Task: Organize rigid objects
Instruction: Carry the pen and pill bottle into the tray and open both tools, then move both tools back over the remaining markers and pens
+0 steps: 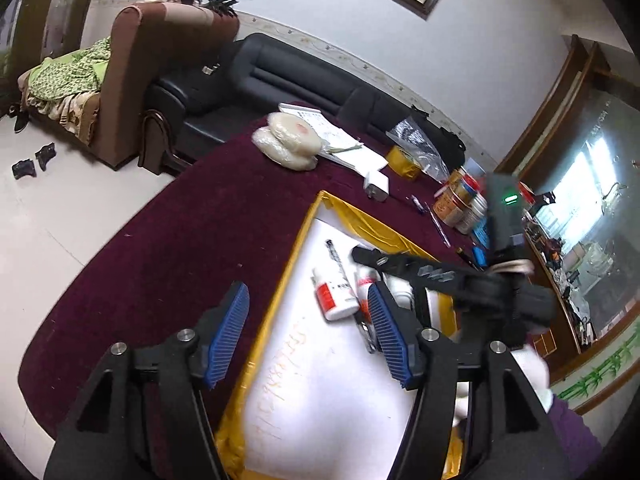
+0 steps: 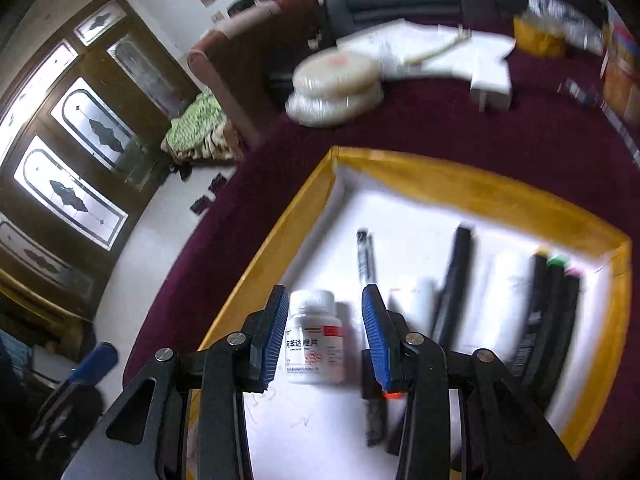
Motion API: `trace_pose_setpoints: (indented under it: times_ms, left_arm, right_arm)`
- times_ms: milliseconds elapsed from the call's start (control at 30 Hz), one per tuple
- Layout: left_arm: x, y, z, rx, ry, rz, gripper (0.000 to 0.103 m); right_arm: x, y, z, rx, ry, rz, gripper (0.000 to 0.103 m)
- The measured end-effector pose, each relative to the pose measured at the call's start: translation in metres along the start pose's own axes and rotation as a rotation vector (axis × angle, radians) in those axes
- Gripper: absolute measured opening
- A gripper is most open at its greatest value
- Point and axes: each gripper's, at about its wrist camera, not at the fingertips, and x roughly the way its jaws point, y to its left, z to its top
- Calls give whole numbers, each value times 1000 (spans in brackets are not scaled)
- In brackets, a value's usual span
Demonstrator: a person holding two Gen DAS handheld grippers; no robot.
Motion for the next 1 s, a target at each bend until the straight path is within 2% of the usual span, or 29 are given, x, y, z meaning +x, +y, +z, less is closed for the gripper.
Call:
trace_pose_setpoints:
  times_ms: [133,233,300,400,500,600,700,833,933,1000]
  left_arm:
    - [1,-17,-9,31,13,-16,63]
    - [2,-38,-17,77,27,-40,70]
    - [5,-56,-24,111,42,-69,70]
    - [9,-84,-34,164,72,-114,71]
    - [20,-121,-49,236,128,-159,71]
    - [34,-159,-65,295,192,-203,71]
    - [52,-200,-84,366,248,-247,71]
    - [84,-245,-105,427,315,-269,71]
    - [112,-273,-114,448,359,-288,70]
    - [131,-292,-119,487,371,-249,70]
  right_arm:
    - [-62,-14,-13,-35,-115,-14,43]
    - [-113,-36,-38,-68,-229,-104,50]
    - [-142,-58,-57,-74,-292,-182,67]
    - [-185,-111,-88,-9,-344,-315,68]
    - [-220,-177,-117,141,-353,-373,68]
    - [-249,-244,-148,346,-378,-362,68]
    - [-263,-298,-168,490,-440,-329,68]
    - [-271,-342,-179,556,-491,-346,68]
    - [-268,-359,-185,592,-513,-302,68]
    - [-267,-362,-191,600,-518,-279,68]
